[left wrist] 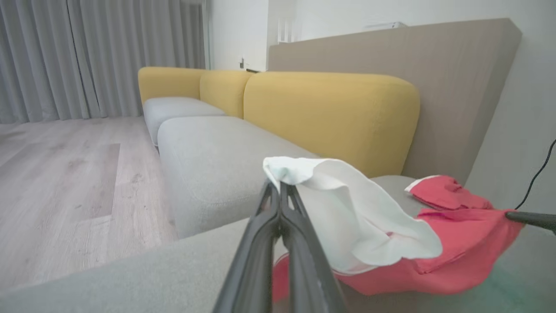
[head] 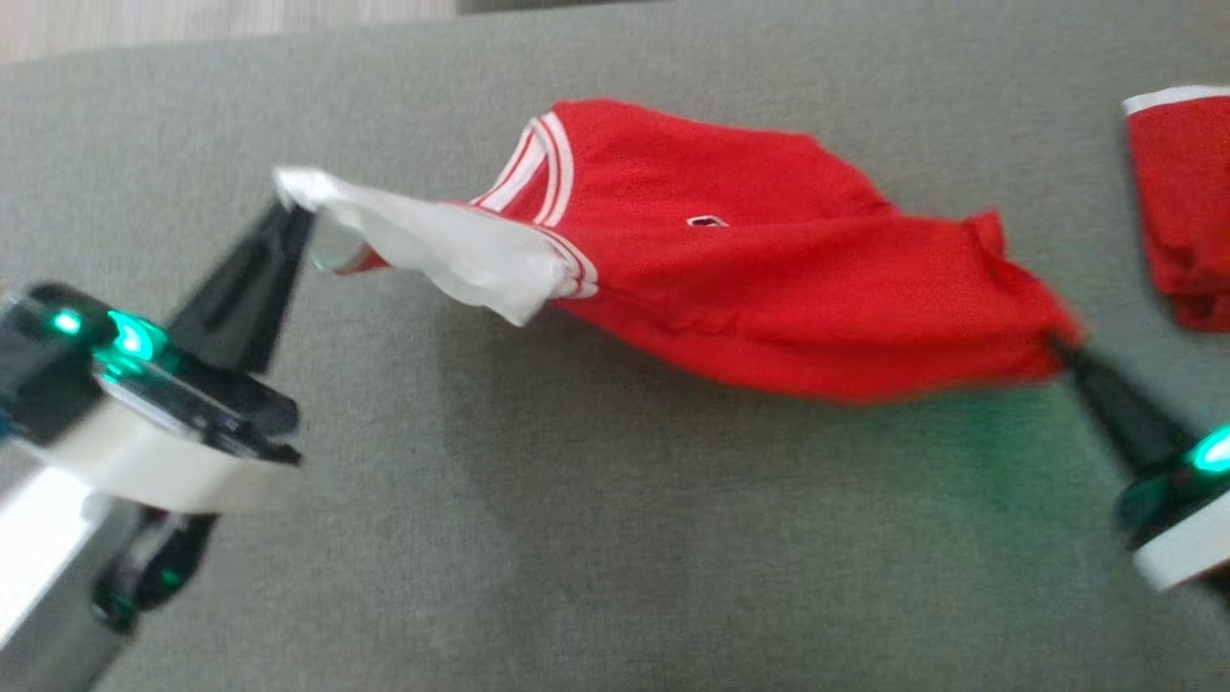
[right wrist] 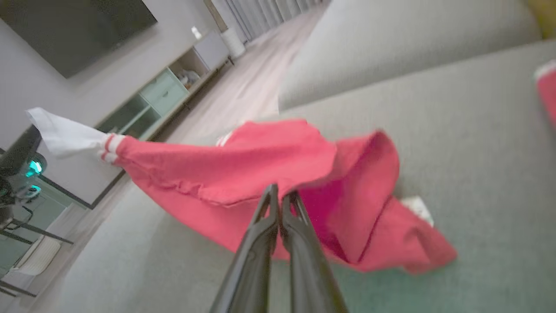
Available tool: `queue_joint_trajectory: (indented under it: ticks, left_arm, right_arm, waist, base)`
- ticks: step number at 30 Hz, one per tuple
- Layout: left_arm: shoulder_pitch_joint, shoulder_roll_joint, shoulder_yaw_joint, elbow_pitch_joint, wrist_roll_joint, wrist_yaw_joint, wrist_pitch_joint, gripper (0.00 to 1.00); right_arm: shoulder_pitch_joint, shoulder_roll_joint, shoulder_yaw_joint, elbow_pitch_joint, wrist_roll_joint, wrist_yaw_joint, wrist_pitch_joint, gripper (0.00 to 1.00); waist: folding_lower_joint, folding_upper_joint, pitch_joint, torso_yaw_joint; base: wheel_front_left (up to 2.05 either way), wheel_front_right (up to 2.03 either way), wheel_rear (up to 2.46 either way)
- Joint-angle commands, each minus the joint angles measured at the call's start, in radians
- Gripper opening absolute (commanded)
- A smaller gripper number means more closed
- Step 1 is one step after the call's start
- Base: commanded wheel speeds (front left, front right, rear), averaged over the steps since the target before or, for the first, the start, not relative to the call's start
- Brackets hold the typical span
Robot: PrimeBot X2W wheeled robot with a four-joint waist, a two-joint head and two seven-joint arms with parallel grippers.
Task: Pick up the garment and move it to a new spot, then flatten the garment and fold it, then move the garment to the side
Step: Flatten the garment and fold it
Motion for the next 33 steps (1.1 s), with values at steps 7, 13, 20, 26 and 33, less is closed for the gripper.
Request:
queue_joint_trajectory:
  ticks: [7, 13, 20, 26, 33]
  left_arm:
    - [-0.209, 0.136, 0.173, -0.139, -0.056, -0.031, 0.044, 0.00]
    - [-0.399, 0.135, 0.213, -0.157, -0.096, -0.080, 0.122, 0.00]
    - [-0.616, 0.077, 0.178, -0.034, -0.094, -0.117, 0.219, 0.00]
    - [-0.778, 0.022, 0.127, 0.177, -0.038, -0.137, 0.247, 0.00]
    - [-0.987, -0.085, 0.099, 0.428, 0.114, -0.135, 0.133, 0.00]
  right_arm:
    - [-0.070, -0.264, -0.300, -0.161, 0.034, -0.001, -0.009, 0.00]
    - [-0.215, -0.335, -0.430, -0.148, 0.025, -0.001, 0.071, 0.00]
    - [-0.460, -0.251, -0.392, -0.104, -0.010, -0.001, 0.211, 0.00]
    - [-0.746, -0.094, -0.244, 0.040, -0.131, -0.001, 0.330, 0.00]
    - [-1.046, 0.053, -0.146, 0.305, -0.269, -0.001, 0.277, 0.00]
  waist:
    - [0.0000, -0.0001, -0.089, -0.055]
    - [0.0000, -0.0001, -0.113, -0.060]
    - [0.0000, -0.0001, -0.063, -0.048]
    - [0.0000, -0.0001, 0.060, -0.034]
    - [0.0000, -0.0001, 0.195, -0.001]
  base:
    - [0.00, 0.00, 0.00]
    - [0.00, 0.00, 0.00]
    - [0.00, 0.00, 0.00]
    - [0.00, 0.00, 0.00]
    - [0.00, 0.00, 0.00]
